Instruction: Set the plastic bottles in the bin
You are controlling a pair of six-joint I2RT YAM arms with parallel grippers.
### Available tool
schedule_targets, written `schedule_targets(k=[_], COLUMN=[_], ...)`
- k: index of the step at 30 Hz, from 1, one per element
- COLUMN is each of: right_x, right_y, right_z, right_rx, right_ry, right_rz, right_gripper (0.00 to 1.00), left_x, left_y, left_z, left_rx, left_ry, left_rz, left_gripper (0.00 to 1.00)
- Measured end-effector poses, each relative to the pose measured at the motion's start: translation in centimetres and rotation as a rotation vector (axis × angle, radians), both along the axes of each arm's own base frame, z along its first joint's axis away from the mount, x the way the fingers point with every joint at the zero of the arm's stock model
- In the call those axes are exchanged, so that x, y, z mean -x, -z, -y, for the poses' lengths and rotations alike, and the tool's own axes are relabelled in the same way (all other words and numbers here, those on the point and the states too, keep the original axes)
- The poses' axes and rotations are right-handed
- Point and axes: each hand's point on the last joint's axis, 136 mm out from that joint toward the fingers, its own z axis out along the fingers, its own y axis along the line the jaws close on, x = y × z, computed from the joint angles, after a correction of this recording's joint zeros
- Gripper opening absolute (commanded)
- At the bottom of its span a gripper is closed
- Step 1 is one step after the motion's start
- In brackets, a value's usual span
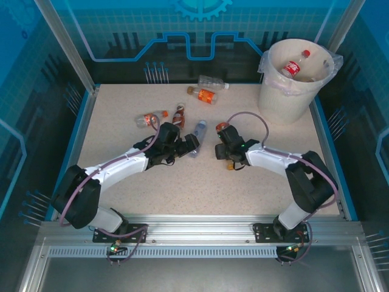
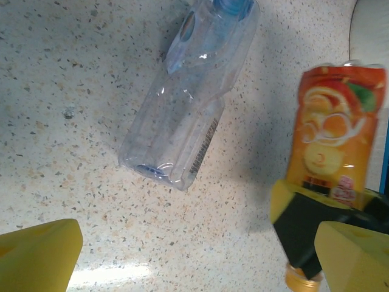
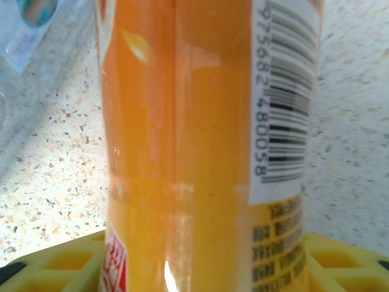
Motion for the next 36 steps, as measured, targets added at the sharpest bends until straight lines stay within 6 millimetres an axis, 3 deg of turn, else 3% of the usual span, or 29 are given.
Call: schedule_targets(k=[4,12,18,27,36], right_x=[0.1,-0.4,-1.4,-6.0,-12.6], right_y=[-2.7,-9.3,-14.2,-25.2,-29.7], right_z=[1.0,4.0,6.5,10.9,17.6], right_rx=[-0.074,-0.29,-0.414,-0.472,-0.443], right_ry=[0.008,0.041,0.051,0.076,0.218], right_rz=[0.058,0.2,0.306,0.535,0.639], right_gripper=[0.38,0.36,0.35,0.36,0.37], left_x=[0.1,-0.3,-0.4,0.5,1.4], left_y=[-0.2,-2.8,-3.3,-4.1,-3.2], left_z=[0.6,3.6,3.9,2.6,2.1], left_rx=[0.008,0.098,0.102,0.107,0.108], left_ry=[0.021,0.131,0.143,0.12,0.123], left_rz=[0.012,0.121,0.154,0.202,0.196], left_gripper=[0.99,0.99,0.99,0.99,0.99])
